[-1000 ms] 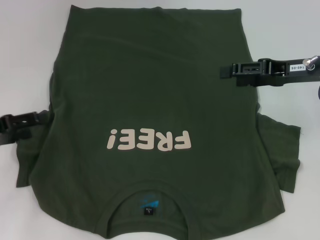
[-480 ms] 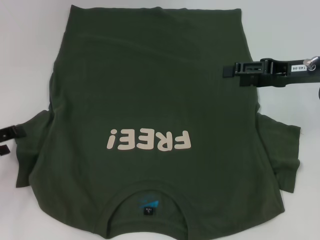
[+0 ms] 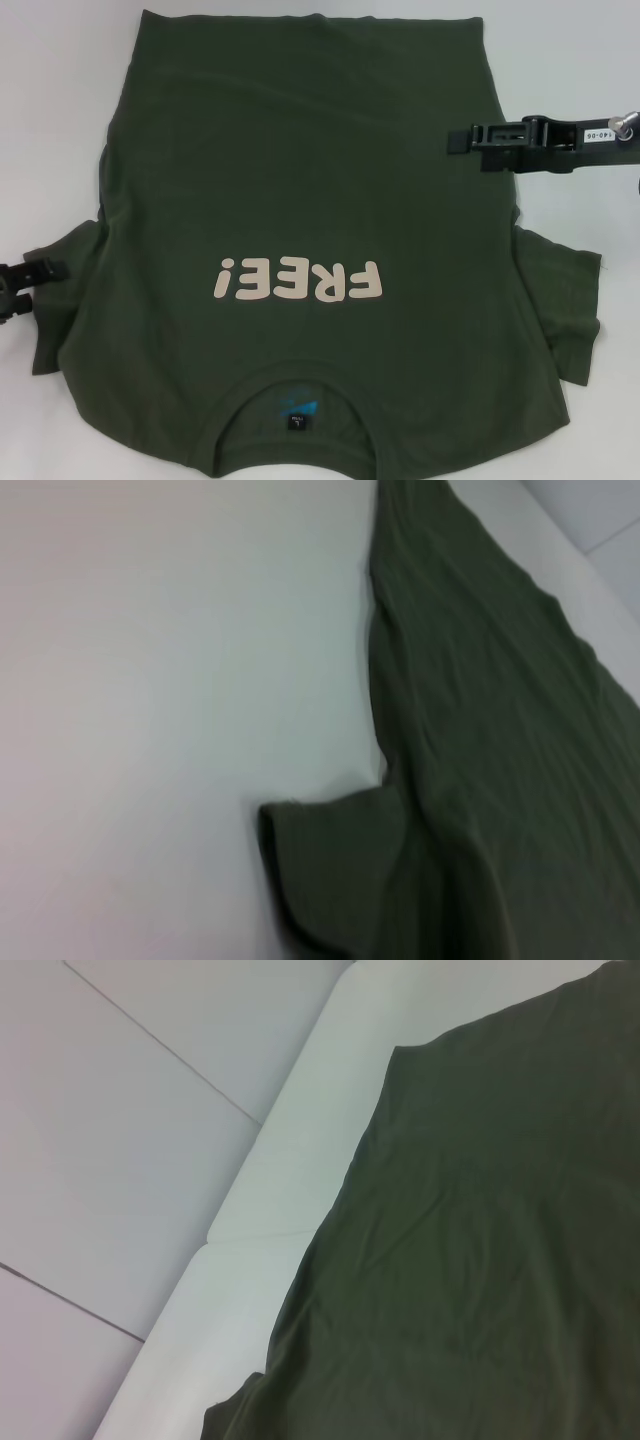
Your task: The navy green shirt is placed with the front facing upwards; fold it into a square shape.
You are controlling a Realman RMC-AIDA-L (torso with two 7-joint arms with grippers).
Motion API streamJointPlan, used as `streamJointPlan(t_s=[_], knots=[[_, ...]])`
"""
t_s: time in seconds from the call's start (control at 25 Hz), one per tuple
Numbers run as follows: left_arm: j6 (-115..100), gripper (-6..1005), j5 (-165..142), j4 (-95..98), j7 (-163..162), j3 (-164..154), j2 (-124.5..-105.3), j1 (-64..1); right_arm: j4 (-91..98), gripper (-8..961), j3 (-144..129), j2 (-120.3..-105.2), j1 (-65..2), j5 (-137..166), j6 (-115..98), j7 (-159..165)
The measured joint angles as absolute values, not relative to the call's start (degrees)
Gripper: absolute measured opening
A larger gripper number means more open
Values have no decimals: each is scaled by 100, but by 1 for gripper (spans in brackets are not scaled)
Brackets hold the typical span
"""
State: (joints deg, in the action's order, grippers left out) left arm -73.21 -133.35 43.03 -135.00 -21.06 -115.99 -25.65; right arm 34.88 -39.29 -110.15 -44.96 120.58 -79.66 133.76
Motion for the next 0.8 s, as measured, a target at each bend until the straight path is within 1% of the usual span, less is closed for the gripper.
streamJointPlan(t_s=[0.44, 0.8], knots=[[-7288, 842, -13490, 4271, -13545, -2325, -11592, -2678, 3489, 939, -3929, -11012, -4488, 12058, -7932, 13377], [-7282, 722, -13648, 4286, -13520, -2416, -11592, -2696, 3489, 939, -3859, -10998, -4451, 12058, -7922, 13377]])
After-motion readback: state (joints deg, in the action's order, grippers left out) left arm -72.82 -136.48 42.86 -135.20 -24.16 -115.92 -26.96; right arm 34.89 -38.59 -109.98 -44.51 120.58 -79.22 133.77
